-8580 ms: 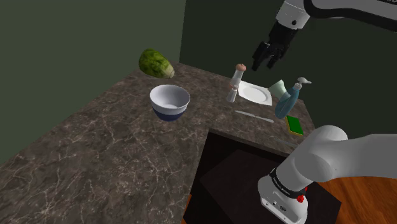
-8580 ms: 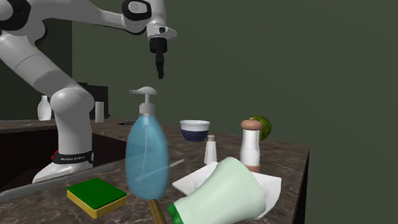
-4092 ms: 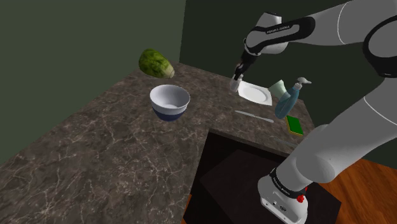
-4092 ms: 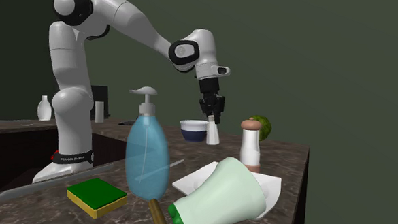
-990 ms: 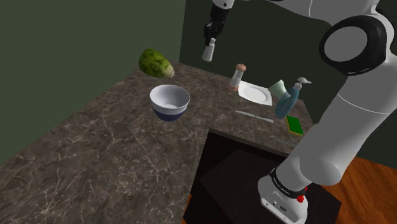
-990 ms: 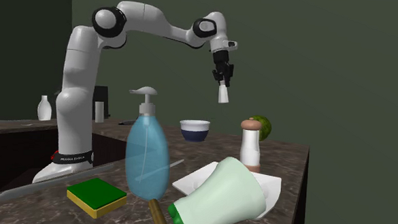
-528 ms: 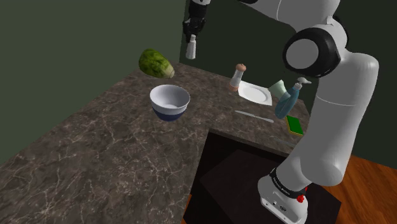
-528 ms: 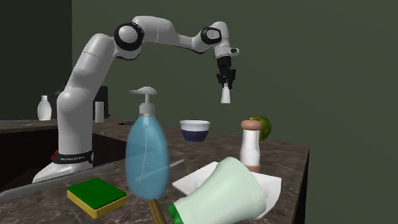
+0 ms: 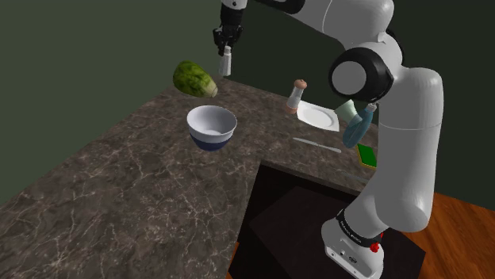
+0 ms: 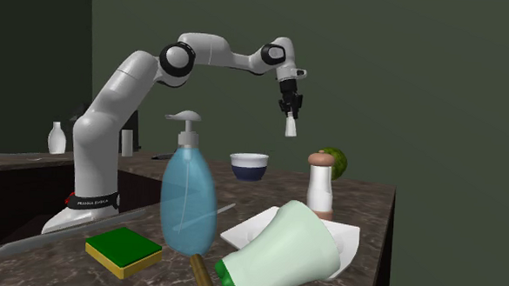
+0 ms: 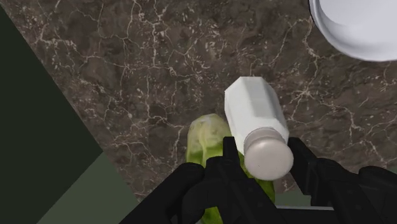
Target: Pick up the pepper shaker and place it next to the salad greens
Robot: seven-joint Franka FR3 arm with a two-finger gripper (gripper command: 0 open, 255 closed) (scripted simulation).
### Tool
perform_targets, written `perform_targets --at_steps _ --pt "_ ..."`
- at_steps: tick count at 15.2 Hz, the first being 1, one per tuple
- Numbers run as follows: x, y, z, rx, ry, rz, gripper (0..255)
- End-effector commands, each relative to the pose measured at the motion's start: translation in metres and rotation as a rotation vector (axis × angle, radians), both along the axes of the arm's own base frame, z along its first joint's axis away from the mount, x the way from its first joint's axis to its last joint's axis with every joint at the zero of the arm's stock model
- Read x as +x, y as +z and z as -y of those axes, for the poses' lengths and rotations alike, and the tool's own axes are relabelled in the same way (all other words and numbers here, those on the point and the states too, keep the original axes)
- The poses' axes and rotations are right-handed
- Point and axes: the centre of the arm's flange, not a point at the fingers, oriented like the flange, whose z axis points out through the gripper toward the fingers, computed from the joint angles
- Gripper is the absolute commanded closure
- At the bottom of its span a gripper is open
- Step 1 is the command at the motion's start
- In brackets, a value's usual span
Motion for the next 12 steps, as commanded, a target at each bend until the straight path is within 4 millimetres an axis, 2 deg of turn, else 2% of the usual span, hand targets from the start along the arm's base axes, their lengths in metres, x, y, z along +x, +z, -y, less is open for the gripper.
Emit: perform_targets --at_steps 1,12 --pt "0.001 -0.011 -0.001 0.000 0.000 0.001 255" --pt "0.001 -0.069 -0.001 0.000 0.000 0.001 255"
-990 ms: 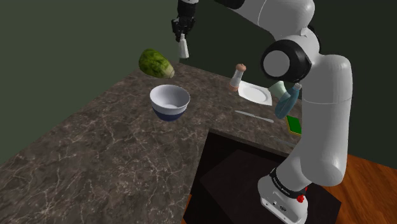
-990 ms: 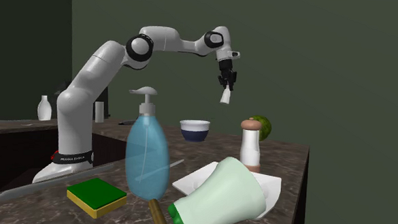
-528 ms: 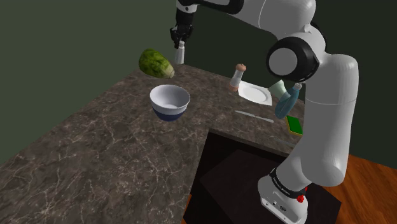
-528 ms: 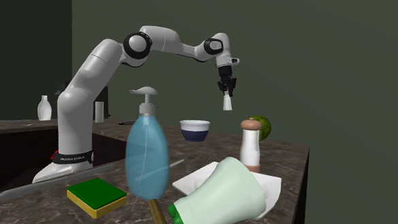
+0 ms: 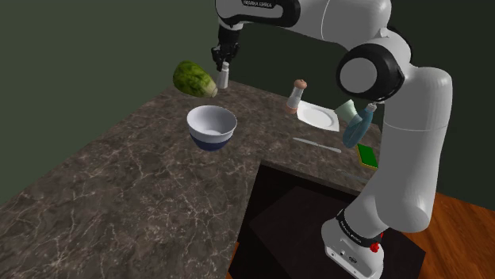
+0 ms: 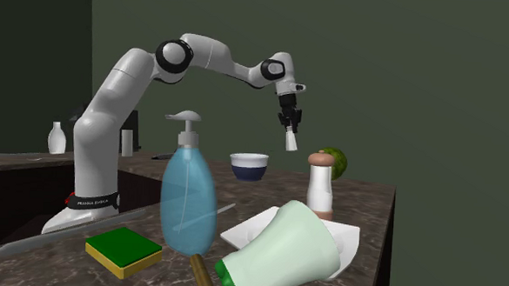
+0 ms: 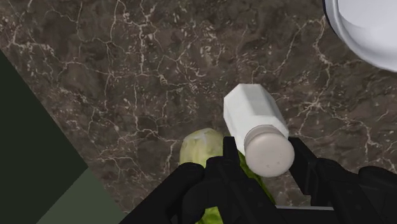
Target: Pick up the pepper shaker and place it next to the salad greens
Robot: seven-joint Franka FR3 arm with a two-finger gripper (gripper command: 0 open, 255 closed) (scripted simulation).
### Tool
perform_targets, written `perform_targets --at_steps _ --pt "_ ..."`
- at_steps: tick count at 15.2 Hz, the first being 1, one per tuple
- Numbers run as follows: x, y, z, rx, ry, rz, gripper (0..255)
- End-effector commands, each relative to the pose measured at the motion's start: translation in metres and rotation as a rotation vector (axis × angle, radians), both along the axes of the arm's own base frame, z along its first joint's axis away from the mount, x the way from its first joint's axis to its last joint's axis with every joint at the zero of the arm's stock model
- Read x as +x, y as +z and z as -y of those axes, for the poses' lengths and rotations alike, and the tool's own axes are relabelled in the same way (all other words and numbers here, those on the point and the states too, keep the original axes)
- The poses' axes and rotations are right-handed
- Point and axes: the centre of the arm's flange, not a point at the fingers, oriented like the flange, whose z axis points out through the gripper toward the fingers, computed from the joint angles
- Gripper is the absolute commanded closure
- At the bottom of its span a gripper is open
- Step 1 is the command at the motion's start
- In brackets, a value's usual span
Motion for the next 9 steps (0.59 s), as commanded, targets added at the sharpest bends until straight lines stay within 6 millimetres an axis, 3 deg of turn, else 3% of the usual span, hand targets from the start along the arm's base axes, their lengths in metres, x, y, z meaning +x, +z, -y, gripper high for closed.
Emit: perform_targets --at_steps 1,9 --pt "0.000 -0.011 0.001 0.000 0.000 0.001 255" --pt "0.000 -0.053 0.001 0.000 0.000 0.001 255"
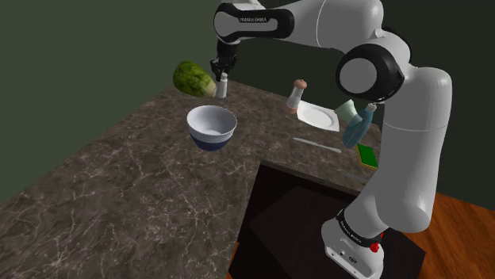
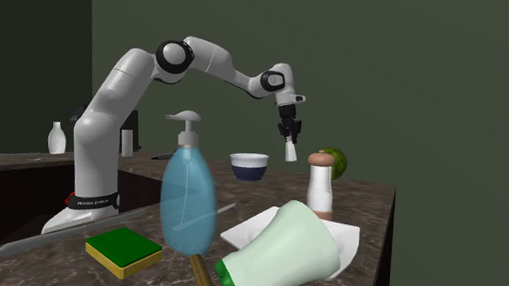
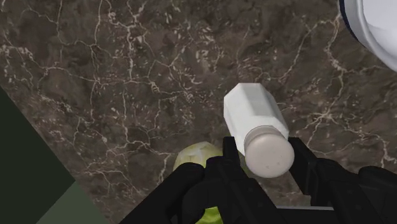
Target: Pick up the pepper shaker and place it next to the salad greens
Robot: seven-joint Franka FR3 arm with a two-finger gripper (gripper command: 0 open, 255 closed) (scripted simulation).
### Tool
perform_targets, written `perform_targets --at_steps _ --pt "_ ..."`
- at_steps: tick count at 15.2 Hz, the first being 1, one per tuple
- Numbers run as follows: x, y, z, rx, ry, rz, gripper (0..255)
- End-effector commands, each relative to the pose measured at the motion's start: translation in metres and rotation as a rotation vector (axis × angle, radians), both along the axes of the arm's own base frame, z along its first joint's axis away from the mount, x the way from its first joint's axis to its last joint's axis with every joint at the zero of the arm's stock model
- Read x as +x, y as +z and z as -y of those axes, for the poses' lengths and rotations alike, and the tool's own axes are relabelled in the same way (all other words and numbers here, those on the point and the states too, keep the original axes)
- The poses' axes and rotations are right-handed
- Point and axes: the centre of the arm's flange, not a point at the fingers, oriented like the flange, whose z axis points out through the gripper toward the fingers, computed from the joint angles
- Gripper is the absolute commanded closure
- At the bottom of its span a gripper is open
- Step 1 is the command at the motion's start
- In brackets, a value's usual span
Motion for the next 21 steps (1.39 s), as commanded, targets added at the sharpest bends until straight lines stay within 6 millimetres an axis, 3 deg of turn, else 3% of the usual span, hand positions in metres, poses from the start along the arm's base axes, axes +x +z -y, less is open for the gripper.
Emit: perform_targets --at_steps 1,17,21 --pt "-0.001 -0.011 0.001 0.000 0.000 0.001 255" --pt "-0.001 -0.096 0.001 0.000 0.000 0.001 255" --pt "-0.001 -0.096 0.001 0.000 0.000 0.001 255"
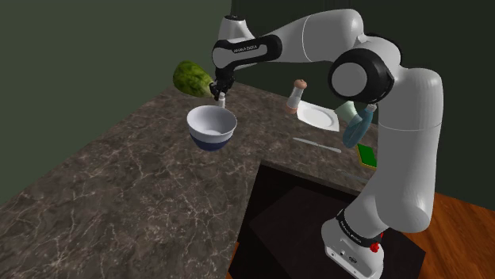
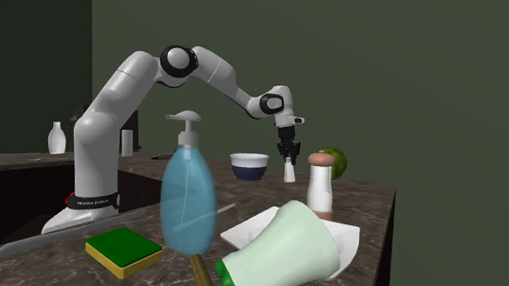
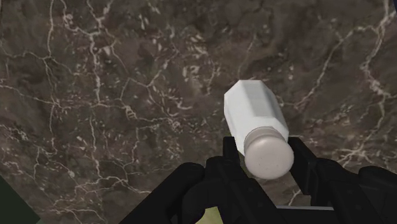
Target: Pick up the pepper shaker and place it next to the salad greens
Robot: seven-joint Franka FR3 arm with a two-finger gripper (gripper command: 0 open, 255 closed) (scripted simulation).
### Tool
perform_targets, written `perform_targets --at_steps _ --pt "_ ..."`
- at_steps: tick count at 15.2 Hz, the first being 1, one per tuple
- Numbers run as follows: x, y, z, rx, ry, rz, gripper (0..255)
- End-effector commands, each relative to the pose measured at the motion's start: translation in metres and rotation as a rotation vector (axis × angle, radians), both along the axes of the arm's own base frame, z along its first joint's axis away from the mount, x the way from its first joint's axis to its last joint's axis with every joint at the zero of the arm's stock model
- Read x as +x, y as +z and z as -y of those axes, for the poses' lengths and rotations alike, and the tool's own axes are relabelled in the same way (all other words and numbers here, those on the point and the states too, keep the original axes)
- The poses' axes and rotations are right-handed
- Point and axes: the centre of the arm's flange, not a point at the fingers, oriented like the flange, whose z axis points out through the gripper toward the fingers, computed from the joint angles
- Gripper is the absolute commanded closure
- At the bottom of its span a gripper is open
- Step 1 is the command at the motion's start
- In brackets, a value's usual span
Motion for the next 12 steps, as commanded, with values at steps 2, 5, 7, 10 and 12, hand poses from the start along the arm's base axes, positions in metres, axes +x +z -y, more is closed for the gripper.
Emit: perform_targets --at_steps 2,5,7,10,12 --pt "0.000 0.000 0.000 0.000 0.000 0.000 255" --pt "0.000 0.000 0.000 0.000 0.000 0.000 0" --pt "0.000 0.000 0.000 0.000 0.000 0.000 0" --pt "-0.002 0.013 -0.001 0.000 0.000 0.000 0" --pt "-0.006 0.039 -0.002 0.000 0.000 0.000 0"
